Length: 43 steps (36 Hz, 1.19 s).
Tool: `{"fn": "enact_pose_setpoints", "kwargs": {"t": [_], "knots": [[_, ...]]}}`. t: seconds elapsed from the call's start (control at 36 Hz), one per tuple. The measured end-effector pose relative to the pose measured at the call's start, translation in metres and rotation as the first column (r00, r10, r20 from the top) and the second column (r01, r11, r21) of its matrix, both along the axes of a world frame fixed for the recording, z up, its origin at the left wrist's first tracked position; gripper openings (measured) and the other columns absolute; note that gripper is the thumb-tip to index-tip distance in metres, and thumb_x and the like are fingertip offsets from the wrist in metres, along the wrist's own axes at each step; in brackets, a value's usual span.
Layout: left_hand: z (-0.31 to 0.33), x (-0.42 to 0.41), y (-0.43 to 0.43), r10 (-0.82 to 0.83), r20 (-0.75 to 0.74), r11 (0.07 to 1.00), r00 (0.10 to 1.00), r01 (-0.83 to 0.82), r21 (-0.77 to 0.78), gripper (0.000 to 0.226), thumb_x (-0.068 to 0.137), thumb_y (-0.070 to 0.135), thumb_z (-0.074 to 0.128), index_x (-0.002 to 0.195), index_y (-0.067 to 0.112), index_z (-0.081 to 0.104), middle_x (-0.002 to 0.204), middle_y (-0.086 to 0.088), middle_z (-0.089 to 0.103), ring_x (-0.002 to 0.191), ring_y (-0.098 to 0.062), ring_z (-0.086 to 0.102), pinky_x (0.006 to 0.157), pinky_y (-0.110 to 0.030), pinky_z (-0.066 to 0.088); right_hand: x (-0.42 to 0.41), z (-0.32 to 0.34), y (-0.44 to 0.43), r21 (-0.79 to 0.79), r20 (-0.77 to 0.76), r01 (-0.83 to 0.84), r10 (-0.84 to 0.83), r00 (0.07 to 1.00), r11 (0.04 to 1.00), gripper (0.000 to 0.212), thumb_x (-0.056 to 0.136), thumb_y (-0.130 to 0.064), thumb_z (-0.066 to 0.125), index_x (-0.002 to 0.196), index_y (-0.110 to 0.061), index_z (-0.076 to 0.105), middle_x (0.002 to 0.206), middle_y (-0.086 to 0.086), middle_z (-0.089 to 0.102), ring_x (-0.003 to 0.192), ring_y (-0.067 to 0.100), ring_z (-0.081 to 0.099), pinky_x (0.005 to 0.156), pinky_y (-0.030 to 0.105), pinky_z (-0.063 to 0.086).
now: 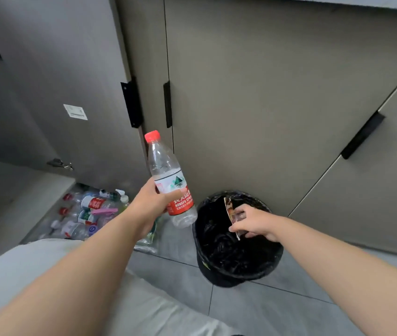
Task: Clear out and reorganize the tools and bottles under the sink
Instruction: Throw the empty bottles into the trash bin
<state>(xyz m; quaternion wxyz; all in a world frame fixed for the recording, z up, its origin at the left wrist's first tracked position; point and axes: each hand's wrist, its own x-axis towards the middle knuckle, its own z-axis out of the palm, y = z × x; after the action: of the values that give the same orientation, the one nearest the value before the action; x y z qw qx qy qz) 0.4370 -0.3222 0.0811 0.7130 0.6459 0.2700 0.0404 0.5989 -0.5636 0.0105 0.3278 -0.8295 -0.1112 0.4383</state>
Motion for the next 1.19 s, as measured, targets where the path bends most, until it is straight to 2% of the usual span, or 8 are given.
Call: {"fn": "enact_pose_setpoints", "kwargs": {"t": [0.08, 0.25, 0.33, 0.47, 0.64, 0.89, 1.03, 1.19], "knots": [[-0.006, -0.001, -0.001, 0.028, -0.029, 0.998, 0.999, -0.027, 0.049, 0.067, 0.078, 0.025, 0.088, 0.134, 0.028, 0.052, 0.122, 0.004, 0.072, 0.111, -0.02, 0.07, 0.098, -0.048, 0.056, -0.002, -0.026, 0.002, -0.052, 0.042, 0.086, -0.084, 0.996, 0.995, 0.06, 0.076, -0.028, 0.083, 0.123, -0.027, 0.045, 0.116, -0.001, 0.061, 0.099, 0.016, 0.066, 0.07, 0.027, 0.055], [-0.011, -0.004, 0.001, 0.037, -0.06, 0.986, 0.998, -0.026, 0.168, 0.06, 0.078, 0.026, 0.088, 0.125, 0.034, 0.05, 0.114, 0.008, 0.07, 0.107, -0.013, 0.068, 0.091, -0.039, 0.057, -0.005, -0.056, 0.017, -0.145, 0.23, 0.133, -0.097, 0.968, 0.981, 0.083, 0.068, -0.044, 0.087, 0.134, -0.021, 0.042, 0.131, 0.008, 0.05, 0.117, 0.026, 0.054, 0.101, 0.037, 0.047], [-0.009, -0.003, 0.001, 0.005, -0.061, 0.981, 0.998, 0.007, 0.192, 0.059, 0.079, 0.028, 0.087, 0.124, 0.037, 0.051, 0.113, 0.009, 0.071, 0.105, -0.012, 0.069, 0.09, -0.037, 0.057, -0.004, -0.055, 0.027, -0.131, 0.24, 0.147, -0.112, 0.964, 0.98, 0.079, 0.077, -0.048, 0.079, 0.141, -0.021, 0.04, 0.136, 0.01, 0.044, 0.12, 0.028, 0.051, 0.093, 0.033, 0.043], [-0.005, -0.001, -0.002, -0.099, -0.059, 0.959, 0.993, 0.111, 0.262, 0.058, 0.08, 0.023, 0.086, 0.126, 0.037, 0.053, 0.112, 0.007, 0.072, 0.105, -0.012, 0.07, 0.09, -0.035, 0.058, -0.009, -0.008, 0.051, 0.281, 0.076, 0.213, -0.243, 0.967, 0.936, 0.019, 0.094, -0.035, 0.063, 0.109, -0.023, 0.067, 0.116, 0.008, 0.071, 0.097, 0.018, 0.068, 0.087, 0.039, 0.056], [-0.002, 0.004, -0.009, -0.211, -0.074, 0.888, 0.975, 0.223, 0.403, 0.058, 0.078, 0.02, 0.086, 0.125, 0.037, 0.056, 0.105, 0.012, 0.073, 0.097, -0.003, 0.069, 0.091, -0.028, 0.055, -0.032, 0.074, 0.075, 0.634, -0.043, 0.009, 0.023, 0.999, 0.773, 0.052, 0.083, -0.042, 0.076, 0.129, -0.028, 0.057, 0.123, 0.006, 0.067, 0.115, 0.018, 0.066, 0.096, 0.038, 0.055], [0.002, 0.008, -0.008, -0.087, -0.091, 0.883, 0.992, 0.119, 0.453, 0.057, 0.085, 0.028, 0.081, 0.135, 0.03, 0.055, 0.126, 0.005, 0.063, 0.118, -0.012, 0.06, 0.103, -0.039, 0.051, -0.006, 0.094, 0.066, 0.461, 0.336, -0.083, -0.087, 0.938, 0.884, 0.043, 0.074, -0.042, 0.084, 0.109, -0.033, 0.061, 0.11, -0.002, 0.069, 0.102, 0.015, 0.068, 0.089, 0.034, 0.057], [-0.002, 0.005, -0.001, -0.001, -0.166, 0.873, 0.986, 0.082, 0.48, 0.023, 0.093, 0.026, 0.071, 0.115, 0.022, 0.065, 0.109, -0.002, 0.067, 0.103, -0.02, 0.065, 0.092, -0.037, 0.054, 0.02, 0.061, 0.035, 0.093, 0.428, -0.156, 0.102, 0.898, 0.983, 0.056, 0.076, -0.041, 0.081, 0.122, -0.028, 0.052, 0.116, -0.005, 0.062, 0.104, 0.016, 0.063, 0.089, 0.036, 0.055], [-0.003, -0.002, -0.003, -0.032, -0.204, 0.845, 0.978, 0.135, 0.517, 0.016, 0.096, 0.021, 0.067, 0.112, 0.017, 0.066, 0.1, -0.004, 0.069, 0.075, -0.012, 0.057, 0.064, -0.023, 0.041, 0.019, -0.021, 0.018, -0.277, 0.408, -0.24, 0.34, 0.847, 0.93, 0.057, 0.075, -0.028, 0.08, 0.122, -0.019, 0.049, 0.121, 0.005, 0.061, 0.105, 0.024, 0.059, 0.086, 0.033, 0.049]]}}
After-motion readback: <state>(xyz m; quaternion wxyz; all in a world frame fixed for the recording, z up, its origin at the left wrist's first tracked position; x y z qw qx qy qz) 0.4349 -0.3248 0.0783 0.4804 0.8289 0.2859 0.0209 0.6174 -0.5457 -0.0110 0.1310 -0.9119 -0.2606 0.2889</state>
